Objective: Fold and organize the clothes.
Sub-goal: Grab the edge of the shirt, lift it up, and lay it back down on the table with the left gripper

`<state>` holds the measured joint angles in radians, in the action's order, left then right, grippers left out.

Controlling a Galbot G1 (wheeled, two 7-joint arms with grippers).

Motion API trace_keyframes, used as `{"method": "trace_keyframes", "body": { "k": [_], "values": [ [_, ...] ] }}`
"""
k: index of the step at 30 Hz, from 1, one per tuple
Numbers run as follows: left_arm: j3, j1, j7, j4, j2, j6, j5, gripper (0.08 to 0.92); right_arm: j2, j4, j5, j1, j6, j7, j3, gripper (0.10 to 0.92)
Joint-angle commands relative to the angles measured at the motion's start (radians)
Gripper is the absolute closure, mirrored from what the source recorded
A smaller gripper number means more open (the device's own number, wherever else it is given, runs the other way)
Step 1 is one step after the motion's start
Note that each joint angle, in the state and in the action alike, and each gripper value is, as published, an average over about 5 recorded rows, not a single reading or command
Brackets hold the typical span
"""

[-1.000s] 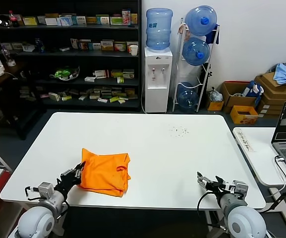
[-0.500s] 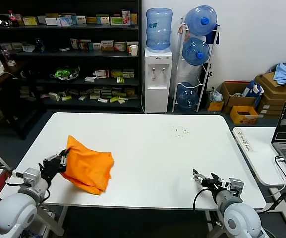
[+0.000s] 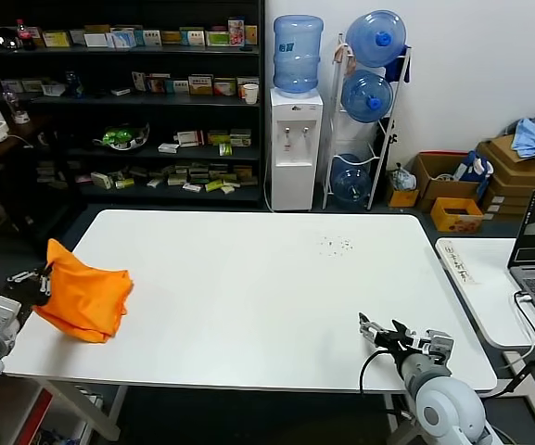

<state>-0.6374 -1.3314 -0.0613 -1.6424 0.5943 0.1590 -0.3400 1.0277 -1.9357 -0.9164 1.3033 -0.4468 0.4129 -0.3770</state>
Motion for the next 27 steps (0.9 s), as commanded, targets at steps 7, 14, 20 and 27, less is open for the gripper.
{"method": "trace_keyframes", "body": {
  "k": [7, 14, 20, 27],
  "values": [
    [0.28, 0.043, -0.253, -0.379, 0.196, 0.091, -0.793, 0.883, 0.017, 0.053, 0.023, -0.002, -0.005, 0.014, -0.014, 0.203],
    [0.746, 0.331, -0.466, -0.365, 0.551, 0.06, -0.939, 0.883, 0.048, 0.118, 0.057, 0.002, -0.012, 0.033, -0.047, 0.203],
    [0.839, 0.432, -0.48, -0.203, 0.704, 0.046, -0.851, 0.883, 0.071, 0.114, 0.066, 0.022, -0.017, 0.04, -0.077, 0.203],
    [0.846, 0.443, -0.462, -0.137, 0.726, 0.033, -0.763, 0.883, 0.091, 0.127, 0.072, 0.022, -0.015, 0.038, -0.077, 0.203]
  ]
}}
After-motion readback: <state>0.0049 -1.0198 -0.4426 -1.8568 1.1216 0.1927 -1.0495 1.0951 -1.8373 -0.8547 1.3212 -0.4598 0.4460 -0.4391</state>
